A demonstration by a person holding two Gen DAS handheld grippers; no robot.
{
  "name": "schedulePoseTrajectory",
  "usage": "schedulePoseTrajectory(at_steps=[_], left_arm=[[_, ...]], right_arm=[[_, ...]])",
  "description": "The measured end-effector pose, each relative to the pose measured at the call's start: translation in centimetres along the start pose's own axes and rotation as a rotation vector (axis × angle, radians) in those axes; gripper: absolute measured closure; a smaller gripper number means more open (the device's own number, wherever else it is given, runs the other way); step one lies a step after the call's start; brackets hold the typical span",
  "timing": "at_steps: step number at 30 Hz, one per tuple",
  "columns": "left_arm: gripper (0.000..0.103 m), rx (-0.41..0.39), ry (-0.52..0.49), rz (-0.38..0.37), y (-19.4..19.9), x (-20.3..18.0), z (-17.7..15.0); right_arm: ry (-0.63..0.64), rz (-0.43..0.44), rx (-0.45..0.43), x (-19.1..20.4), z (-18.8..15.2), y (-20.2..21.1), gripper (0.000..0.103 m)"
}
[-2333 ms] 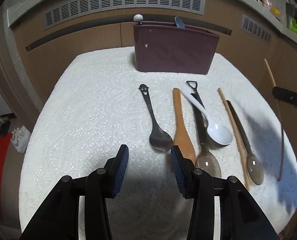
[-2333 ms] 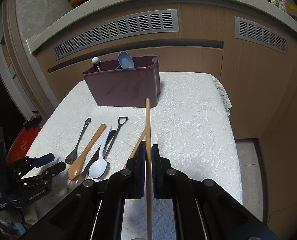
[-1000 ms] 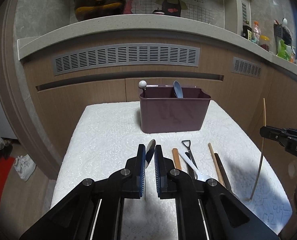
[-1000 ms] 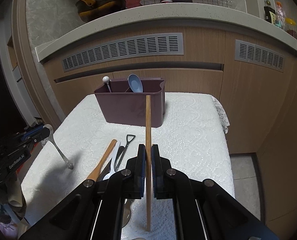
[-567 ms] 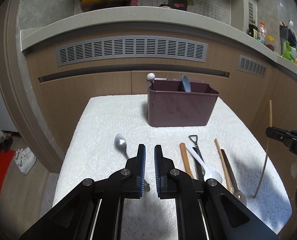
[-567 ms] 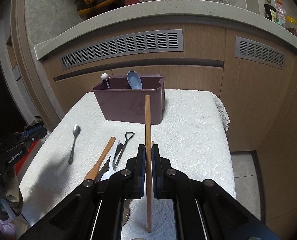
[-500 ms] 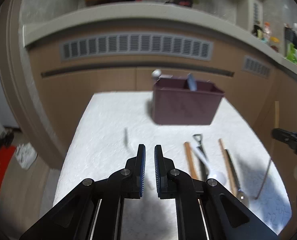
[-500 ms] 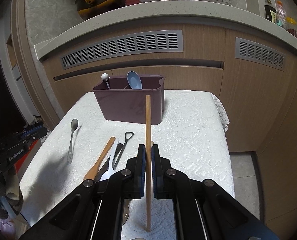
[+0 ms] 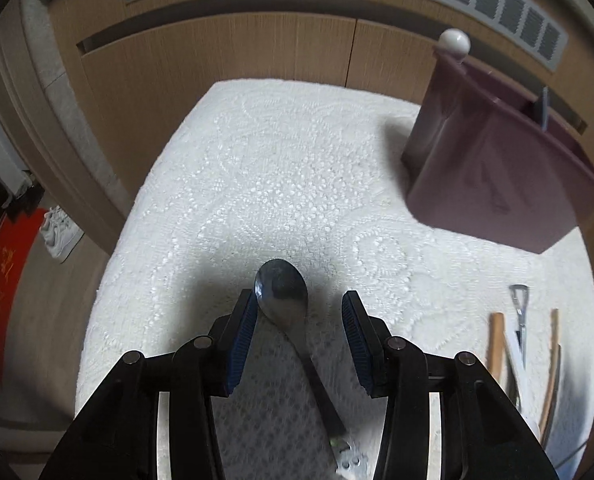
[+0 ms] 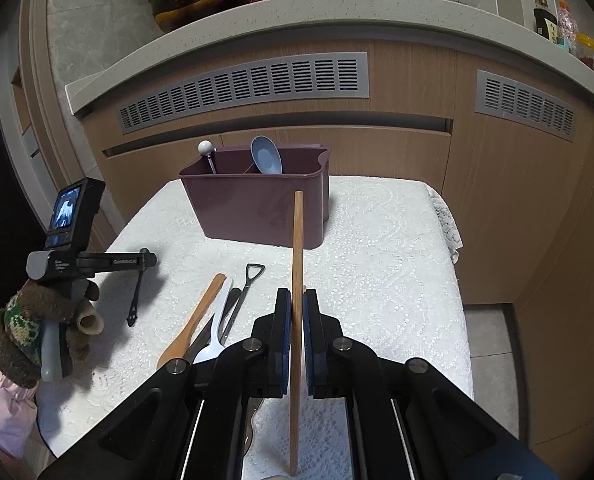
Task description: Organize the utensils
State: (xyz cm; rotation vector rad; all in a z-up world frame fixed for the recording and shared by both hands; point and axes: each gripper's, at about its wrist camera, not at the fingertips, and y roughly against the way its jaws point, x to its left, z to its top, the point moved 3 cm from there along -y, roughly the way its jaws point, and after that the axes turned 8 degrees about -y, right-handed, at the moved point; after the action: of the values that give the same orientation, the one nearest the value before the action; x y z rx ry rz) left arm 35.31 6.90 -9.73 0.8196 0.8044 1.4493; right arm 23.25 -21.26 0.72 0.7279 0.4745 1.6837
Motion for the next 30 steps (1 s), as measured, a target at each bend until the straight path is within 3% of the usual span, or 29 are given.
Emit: schedulePoseTrajectory(at_steps=[1, 3, 6, 12, 18, 22, 24, 30], left_arm=[[0.059, -0.006, -0.004, 0.008, -0.3, -0.2, -0.1], [0.078, -0.051, -0.035, 0.029, -0.3, -0.5, -0.2], [0.098, -0.115, -0.095, 0.036, 0.6, -1.8, -1.0], [0.100, -0.278, -0.125, -0.043, 6.2, -2.9, -3.5], [0.101, -0.322, -0.104, -0.084, 9.4, -2.2, -4.8], [0.097, -0.261, -0.064, -0.093, 8.1, -0.8, -4.1], [0.084, -0.183, -0.073, -0.083, 5.6, -0.8, -3.4], [0.078, -0.044, -0.014, -0.046, -0.3, -1.6, -1.4]], right_arm=[[-0.002, 0.001, 0.005, 0.0, 0.0, -0.3, 0.097], [-0.005, 0.008, 0.010, -0.1, 0.1, -0.7, 0.097], [-0.014, 0.009, -0.001, -0.2, 0.4, -0.8, 0.097], [-0.010, 0.004, -0.006, -0.1, 0.3, -0.3, 0.097], [-0.012, -0.008, -0.009, -0.2, 0.2, 0.0, 0.097], [-0.002, -0.007, -0.010, 0.1, 0.1, 0.4, 0.097], [0.007, -0.006, -0.012, 0.3, 0.1, 0.5, 0.097], [0.019, -0.001, -0.004, 0.7, 0.1, 0.1, 0.097]])
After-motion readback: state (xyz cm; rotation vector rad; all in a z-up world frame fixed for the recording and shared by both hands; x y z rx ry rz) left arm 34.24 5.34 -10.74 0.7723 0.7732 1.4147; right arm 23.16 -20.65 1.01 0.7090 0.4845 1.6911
